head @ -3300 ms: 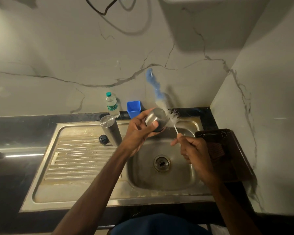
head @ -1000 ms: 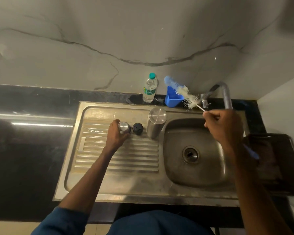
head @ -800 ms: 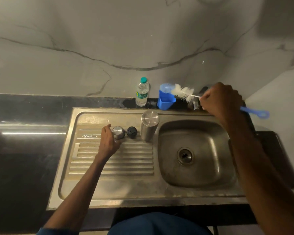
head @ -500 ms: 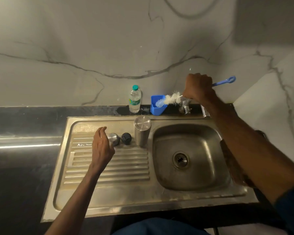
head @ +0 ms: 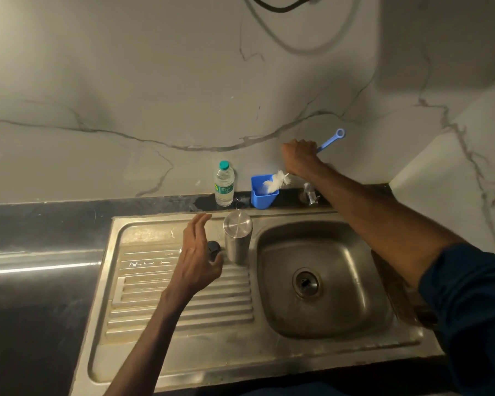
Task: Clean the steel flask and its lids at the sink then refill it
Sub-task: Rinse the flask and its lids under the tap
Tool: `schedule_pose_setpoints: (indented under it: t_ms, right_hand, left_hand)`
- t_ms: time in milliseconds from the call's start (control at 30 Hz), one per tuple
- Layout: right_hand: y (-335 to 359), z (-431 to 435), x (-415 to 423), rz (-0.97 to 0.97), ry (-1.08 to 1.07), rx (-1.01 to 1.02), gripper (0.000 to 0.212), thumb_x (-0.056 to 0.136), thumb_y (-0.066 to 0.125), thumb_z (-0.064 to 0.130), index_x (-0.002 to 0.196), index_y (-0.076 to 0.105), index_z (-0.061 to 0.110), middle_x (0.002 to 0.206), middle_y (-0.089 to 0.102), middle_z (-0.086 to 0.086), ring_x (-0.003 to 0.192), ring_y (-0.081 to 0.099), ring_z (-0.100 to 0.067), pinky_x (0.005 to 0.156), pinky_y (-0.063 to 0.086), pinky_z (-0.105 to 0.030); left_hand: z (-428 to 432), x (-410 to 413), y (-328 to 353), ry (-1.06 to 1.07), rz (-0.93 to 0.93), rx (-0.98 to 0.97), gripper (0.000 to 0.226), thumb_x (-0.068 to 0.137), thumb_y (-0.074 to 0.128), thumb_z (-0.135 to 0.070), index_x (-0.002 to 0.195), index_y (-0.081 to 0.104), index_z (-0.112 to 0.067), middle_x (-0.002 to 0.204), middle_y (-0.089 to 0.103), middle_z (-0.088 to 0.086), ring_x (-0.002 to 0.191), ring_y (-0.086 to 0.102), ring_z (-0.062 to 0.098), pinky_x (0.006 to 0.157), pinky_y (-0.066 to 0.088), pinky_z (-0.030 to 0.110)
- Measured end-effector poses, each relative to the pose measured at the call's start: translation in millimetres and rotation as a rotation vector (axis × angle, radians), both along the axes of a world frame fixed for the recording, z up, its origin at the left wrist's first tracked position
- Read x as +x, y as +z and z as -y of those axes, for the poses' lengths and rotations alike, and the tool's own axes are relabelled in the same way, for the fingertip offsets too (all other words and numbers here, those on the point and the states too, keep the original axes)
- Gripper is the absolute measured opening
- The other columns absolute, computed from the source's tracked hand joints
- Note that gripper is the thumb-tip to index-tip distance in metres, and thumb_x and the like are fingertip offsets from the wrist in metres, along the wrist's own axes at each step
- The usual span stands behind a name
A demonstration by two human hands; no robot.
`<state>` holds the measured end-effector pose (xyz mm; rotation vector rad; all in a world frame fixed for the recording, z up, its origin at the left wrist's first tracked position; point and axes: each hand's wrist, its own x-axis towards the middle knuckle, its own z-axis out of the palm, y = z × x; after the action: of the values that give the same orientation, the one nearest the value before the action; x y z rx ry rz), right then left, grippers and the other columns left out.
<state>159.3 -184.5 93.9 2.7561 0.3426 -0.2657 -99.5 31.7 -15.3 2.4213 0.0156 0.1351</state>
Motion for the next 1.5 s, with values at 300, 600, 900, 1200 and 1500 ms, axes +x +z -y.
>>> schedule_pose_setpoints:
  t_ms: [300,600,900,1200,1500]
  right_hand:
    - [-27.1,24.0,13.2,-0.049,0.018,-0.027,0.03,0.091,0.065,0.005,0.119,0.064,0.016,0.12,0.065,-0.005,0.113,0.063,-0.028,0.099,0.042,-0.045]
    - [-45.6,42.7,11.5,-0.036,0.087,0.013,0.035,0.09,0.074,0.016,0.121,0.058,0.017,0.123,0.064,-0.006,0.117,0.06,-0.027,0.113,0.033,-0.055]
    - [-35.8,48.2,-16.9,0.037,0.132,0.156,0.045,0.086,0.075,0.029,0.125,0.059,0.015,0.135,0.055,-0.012,0.13,0.044,-0.031,0.109,0.036,-0.053]
    - [-53.8,52.2,-159.0,0.233,0.091,1.01,0.008,0.095,0.068,0.019,0.095,0.072,0.013,0.092,0.073,0.0,0.085,0.066,-0.013,0.08,0.057,-0.029]
    - [-97.0,87.6,-236.6,-0.836,-1.1,1.802,0.073,0.09,0.058,0.072,0.119,0.065,0.006,0.112,0.072,-0.028,0.102,0.074,-0.041,0.096,0.057,-0.054]
  left_hand:
    - [22.3,19.7,5.0,-0.018,-0.011,-0.016,0.11,0.073,0.09,-0.042,0.158,0.025,-0.014,0.161,0.032,0.011,0.146,0.036,0.033,0.116,0.04,0.048]
    - [34.6,36.6,-7.6,0.022,-0.101,-0.096,0.115,0.067,0.087,-0.059,0.156,0.023,-0.024,0.158,0.034,0.001,0.141,0.04,0.024,0.113,0.046,0.045]
    - [37.8,42.0,-1.7,0.021,-0.07,-0.1,0.092,0.07,0.093,-0.044,0.143,0.04,-0.024,0.143,0.052,0.001,0.124,0.054,0.021,0.099,0.047,0.03]
    - [45.5,25.9,12.2,0.076,-0.025,-0.086,0.083,0.069,0.093,-0.043,0.134,0.046,-0.023,0.128,0.064,-0.001,0.109,0.062,0.02,0.086,0.044,0.026]
    - [99.7,-19.3,56.8,0.008,0.173,-0.294,0.076,0.064,0.098,-0.035,0.123,0.052,-0.019,0.112,0.066,-0.011,0.097,0.063,0.0,0.081,0.046,0.01]
